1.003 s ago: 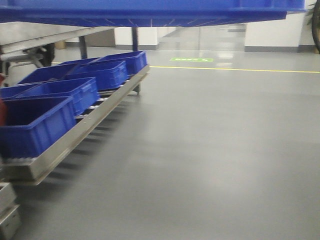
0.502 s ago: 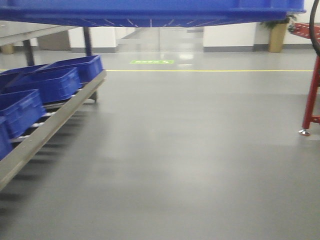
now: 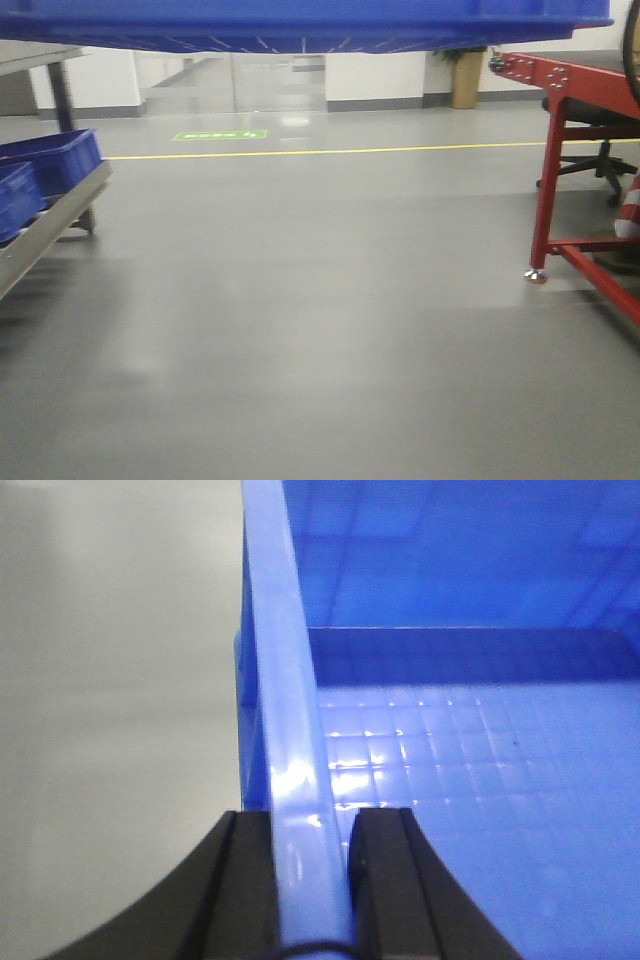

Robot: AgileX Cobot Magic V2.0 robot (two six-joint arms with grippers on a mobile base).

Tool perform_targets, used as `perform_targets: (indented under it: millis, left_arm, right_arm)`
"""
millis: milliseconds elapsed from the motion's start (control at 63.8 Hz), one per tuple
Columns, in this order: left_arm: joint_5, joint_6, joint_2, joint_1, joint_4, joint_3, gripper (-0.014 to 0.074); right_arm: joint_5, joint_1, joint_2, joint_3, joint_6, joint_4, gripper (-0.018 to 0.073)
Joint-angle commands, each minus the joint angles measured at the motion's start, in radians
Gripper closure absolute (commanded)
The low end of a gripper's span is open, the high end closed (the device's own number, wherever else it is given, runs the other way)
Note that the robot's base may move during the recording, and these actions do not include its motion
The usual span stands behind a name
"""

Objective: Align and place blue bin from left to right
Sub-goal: 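Drive the base across the floor carrying the bin in both grippers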

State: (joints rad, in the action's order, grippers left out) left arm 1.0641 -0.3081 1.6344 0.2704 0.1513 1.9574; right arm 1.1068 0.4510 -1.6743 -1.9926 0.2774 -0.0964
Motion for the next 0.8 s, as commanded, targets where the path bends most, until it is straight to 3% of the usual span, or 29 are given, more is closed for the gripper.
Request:
perform_targets:
  millis: [0,784]
  left_arm:
    - [-0.087,0.007,-0.022,0.004,0.017,0.019,0.0613]
    - [-0.087,0.007,-0.022,0.004,0.017,0.019,0.0613]
  right_arm:
    - [-0.068,-0.001,0.029,-0.021,-0.026,-0.022,0.0633]
    - [-0.068,-0.001,0.029,-0.021,-0.026,-0.022,0.0633]
